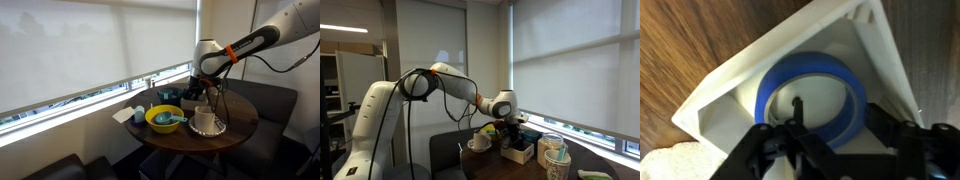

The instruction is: Take the blue tape out of the box and put it on the table

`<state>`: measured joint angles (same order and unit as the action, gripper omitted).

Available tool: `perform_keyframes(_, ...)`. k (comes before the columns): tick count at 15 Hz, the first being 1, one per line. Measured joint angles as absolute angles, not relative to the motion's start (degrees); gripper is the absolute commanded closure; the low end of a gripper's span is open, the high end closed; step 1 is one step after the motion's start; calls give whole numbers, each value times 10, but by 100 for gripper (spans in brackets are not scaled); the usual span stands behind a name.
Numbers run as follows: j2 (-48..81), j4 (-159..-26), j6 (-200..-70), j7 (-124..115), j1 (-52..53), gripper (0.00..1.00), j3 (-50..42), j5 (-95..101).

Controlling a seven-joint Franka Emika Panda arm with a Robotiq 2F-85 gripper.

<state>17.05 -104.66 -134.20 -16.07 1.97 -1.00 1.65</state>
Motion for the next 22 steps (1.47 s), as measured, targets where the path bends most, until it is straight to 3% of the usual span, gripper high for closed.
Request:
perform_keyframes(1, 173, -1044, -1342, -162, 20, 37, -10, 17)
perform_keyframes(3, 177, -1040, -1342, -165, 20, 62, -11, 17)
perform_keyframes(9, 177, -1034, -1342, -169, 20, 99, -14, 16)
perform_keyframes(21, 129, -1033, -1342, -169, 20, 99, -11, 15)
perform_keyframes(22, 116, -1033, -1341, -169, 20, 70, -11, 15)
